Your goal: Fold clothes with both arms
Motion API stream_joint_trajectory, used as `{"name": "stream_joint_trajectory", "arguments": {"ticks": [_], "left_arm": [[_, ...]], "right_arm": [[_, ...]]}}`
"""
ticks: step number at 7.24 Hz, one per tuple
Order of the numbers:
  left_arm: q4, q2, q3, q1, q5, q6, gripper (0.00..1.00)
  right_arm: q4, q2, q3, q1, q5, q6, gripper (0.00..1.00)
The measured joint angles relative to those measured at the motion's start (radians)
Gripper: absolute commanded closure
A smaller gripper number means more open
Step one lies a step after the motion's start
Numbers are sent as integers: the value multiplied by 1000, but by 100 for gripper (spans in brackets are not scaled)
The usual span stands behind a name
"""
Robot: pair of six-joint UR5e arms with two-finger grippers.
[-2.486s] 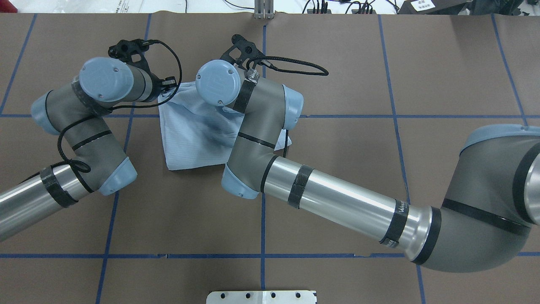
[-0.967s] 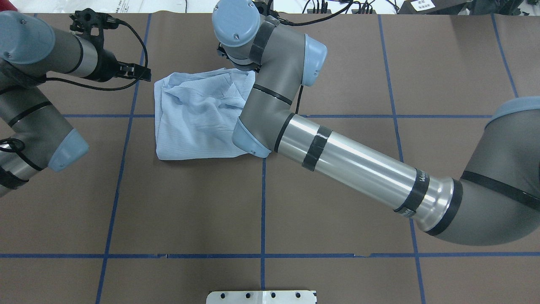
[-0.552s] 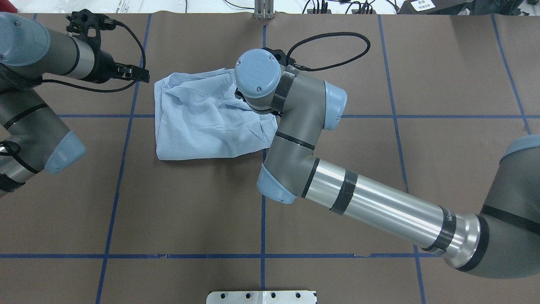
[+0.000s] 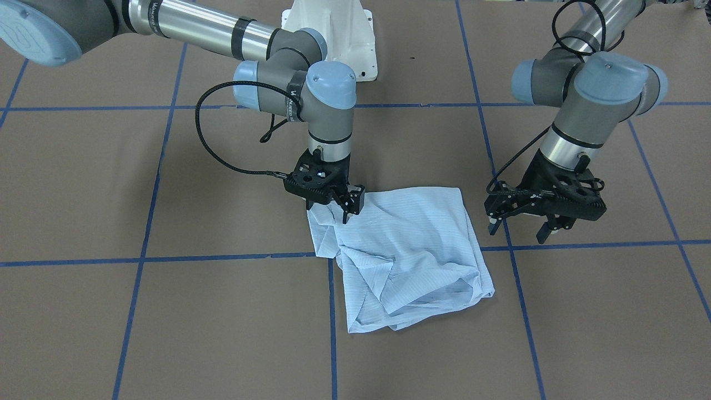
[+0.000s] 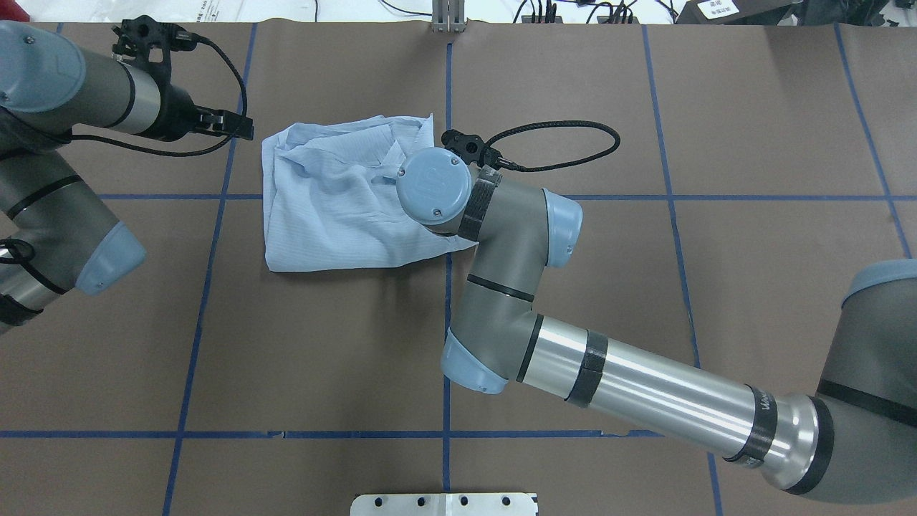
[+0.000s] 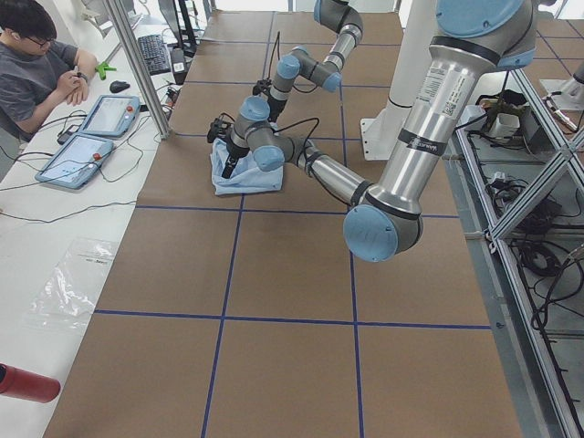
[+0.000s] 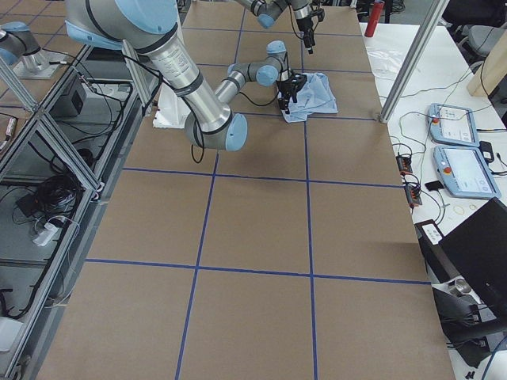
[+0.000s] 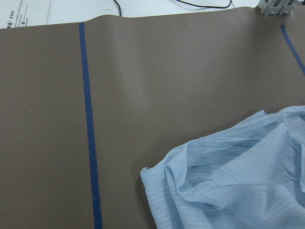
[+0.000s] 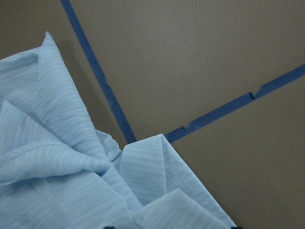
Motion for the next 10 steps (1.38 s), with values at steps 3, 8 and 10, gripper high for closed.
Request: {"name": "stream_joint_trajectory", "arguments": {"ticks": [3, 8, 10], "left_arm": [[0, 0, 4, 1, 1, -2, 0], [0, 0, 5, 2, 2, -7, 0], [0, 0, 5, 2, 1, -9, 0]], "right_arm": [[0, -5, -16, -1, -29, 0, 100], [114, 58, -185, 47, -55, -10, 100], [126, 76, -197, 50, -56, -26, 0]]}}
